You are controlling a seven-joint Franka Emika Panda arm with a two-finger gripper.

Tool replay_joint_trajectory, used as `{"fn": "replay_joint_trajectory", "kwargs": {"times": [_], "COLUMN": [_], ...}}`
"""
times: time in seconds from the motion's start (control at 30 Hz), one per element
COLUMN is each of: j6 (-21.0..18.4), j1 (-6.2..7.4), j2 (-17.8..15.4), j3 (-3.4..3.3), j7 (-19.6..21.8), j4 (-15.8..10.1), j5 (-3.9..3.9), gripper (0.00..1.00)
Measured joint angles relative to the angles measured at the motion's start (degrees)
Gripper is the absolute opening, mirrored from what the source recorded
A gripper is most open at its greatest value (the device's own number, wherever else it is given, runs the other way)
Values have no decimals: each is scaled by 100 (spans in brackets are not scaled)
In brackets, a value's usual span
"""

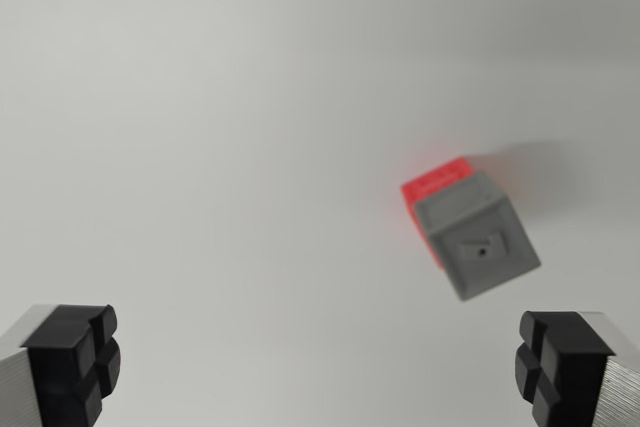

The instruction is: Destack cube

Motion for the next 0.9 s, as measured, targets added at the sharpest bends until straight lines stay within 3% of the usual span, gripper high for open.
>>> {"fn": "replay_joint_trajectory", "kwargs": {"times": [0.5,0.9], "j6": [495,1053], "j1": [-93,-220], "j2": [-63,-81], "j3": [-80,-161], "j7": [-665,-1429], "j4": [-511,-1024], "j5": [-7,-9], "gripper": [100,100]}}
